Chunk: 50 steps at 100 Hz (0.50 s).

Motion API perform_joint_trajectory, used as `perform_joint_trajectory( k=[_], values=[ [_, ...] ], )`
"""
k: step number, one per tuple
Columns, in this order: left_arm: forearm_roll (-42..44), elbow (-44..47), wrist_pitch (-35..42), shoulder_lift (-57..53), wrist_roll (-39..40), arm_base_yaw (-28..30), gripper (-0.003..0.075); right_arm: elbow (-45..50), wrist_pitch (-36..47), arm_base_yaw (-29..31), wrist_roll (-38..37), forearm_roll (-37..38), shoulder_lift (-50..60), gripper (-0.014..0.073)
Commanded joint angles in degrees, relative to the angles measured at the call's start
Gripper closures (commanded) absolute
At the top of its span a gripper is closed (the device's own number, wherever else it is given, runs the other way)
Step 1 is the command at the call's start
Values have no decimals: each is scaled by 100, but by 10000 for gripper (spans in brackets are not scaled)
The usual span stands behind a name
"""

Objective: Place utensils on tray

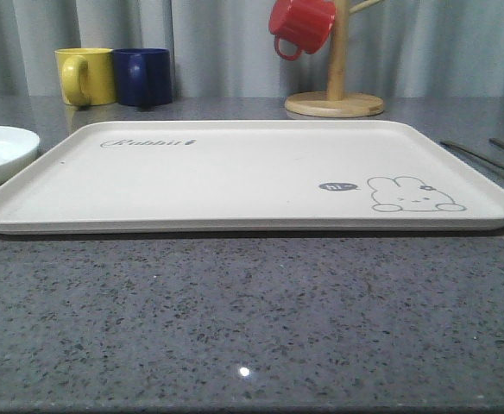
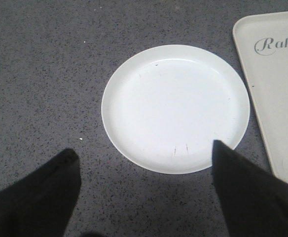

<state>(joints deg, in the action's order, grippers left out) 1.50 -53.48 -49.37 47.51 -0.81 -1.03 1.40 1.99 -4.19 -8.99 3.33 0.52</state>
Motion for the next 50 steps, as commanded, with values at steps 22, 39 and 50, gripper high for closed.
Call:
perform_joint_trajectory(
  k=[22, 39, 50],
  values=[
    [-46, -639, 265, 745, 215, 203, 156, 13, 499, 25, 12, 8, 113, 662],
    [-386, -1141, 13, 1826, 135, 691, 156, 13, 499, 25, 12, 8, 113, 662],
    [-529, -1437, -108, 2422, -44, 933, 156, 13, 499, 25, 12, 8, 113, 662]
  ],
)
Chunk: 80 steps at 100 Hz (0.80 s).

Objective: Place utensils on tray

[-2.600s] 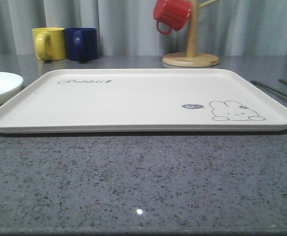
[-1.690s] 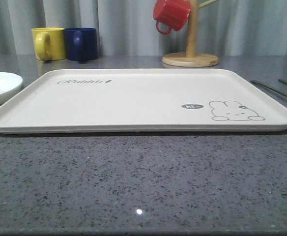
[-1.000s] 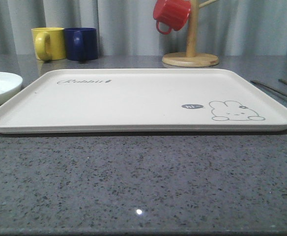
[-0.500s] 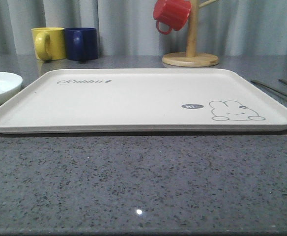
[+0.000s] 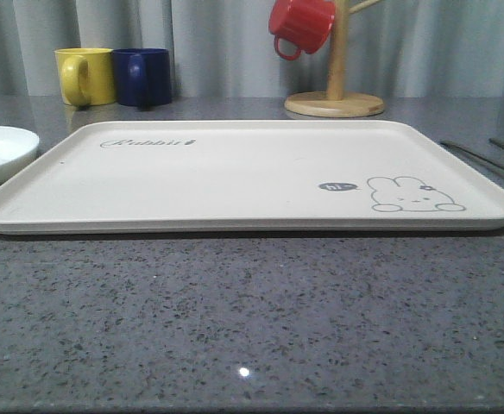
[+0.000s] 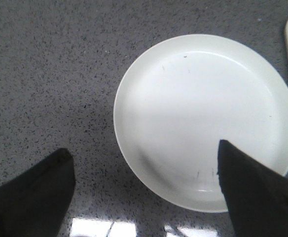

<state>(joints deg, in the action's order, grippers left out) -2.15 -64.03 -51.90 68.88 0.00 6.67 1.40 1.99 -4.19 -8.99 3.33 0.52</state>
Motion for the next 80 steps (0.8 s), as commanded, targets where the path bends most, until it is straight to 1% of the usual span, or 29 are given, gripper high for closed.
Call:
perform_joint_trajectory(
  k=[1, 21, 33, 80],
  values=[
    [-164, -398, 145, 355, -139, 173, 156, 13, 499, 25, 12, 8, 113, 662],
    [-258, -722, 121, 1147, -361, 361, 156, 13, 499, 25, 12, 8, 113, 662],
    [-259, -798, 29, 1515, -386, 358, 156, 13, 499, 25, 12, 8, 113, 662],
    [-259, -798, 29, 2321, -467, 358, 156, 13, 499, 25, 12, 8, 113, 662]
  ],
)
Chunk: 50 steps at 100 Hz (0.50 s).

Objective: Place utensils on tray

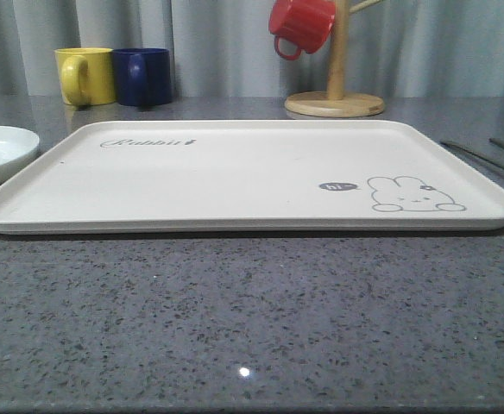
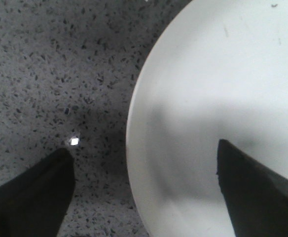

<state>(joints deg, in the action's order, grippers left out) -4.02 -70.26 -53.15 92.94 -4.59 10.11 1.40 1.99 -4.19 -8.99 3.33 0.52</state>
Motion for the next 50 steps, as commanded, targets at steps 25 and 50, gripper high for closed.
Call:
perform_joint_trajectory(
  k=[25, 50],
  values=[
    [-132, -175, 124, 99, -18, 14, 158, 13, 499, 25, 12, 8, 113, 662],
    [-132, -175, 99, 99, -18, 14, 432, 13, 499, 25, 12, 8, 113, 662]
  ],
)
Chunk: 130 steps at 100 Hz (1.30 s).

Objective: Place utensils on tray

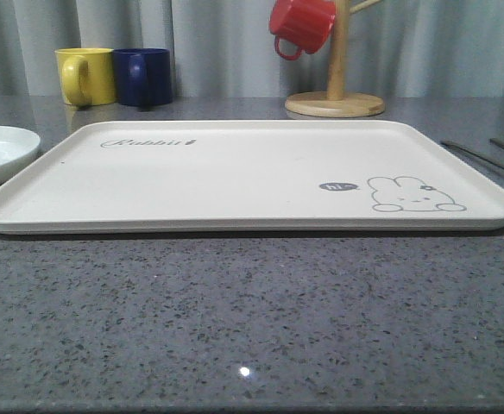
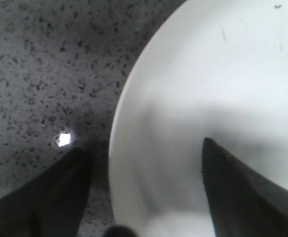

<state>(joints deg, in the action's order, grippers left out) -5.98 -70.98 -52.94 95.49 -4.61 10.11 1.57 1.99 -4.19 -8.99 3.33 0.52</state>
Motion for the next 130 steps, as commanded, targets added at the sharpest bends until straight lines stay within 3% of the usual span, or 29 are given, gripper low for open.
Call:
perform_joint_trajectory(
  k=[1, 17, 49, 79, 112, 130],
  values=[
    [63, -103, 67, -155, -17, 14, 457, -4, 499, 25, 12, 8, 113, 662],
    [63, -103, 11, -155, -106, 14, 743, -4, 499, 25, 12, 8, 113, 662],
    [-10, -103, -22, -546, -321, 258, 739, -4, 499, 25, 12, 8, 113, 662],
    [-892, -103, -91, -1375, -780, 702, 739, -4, 499, 25, 12, 8, 113, 662],
    [-2682, -158, -368, -1694, -1711, 665, 739, -4, 499, 25, 12, 8, 113, 662],
    [-2937, -215, -256, -1659, -1712, 141, 740, -4, 499, 25, 12, 8, 113, 662]
  ],
)
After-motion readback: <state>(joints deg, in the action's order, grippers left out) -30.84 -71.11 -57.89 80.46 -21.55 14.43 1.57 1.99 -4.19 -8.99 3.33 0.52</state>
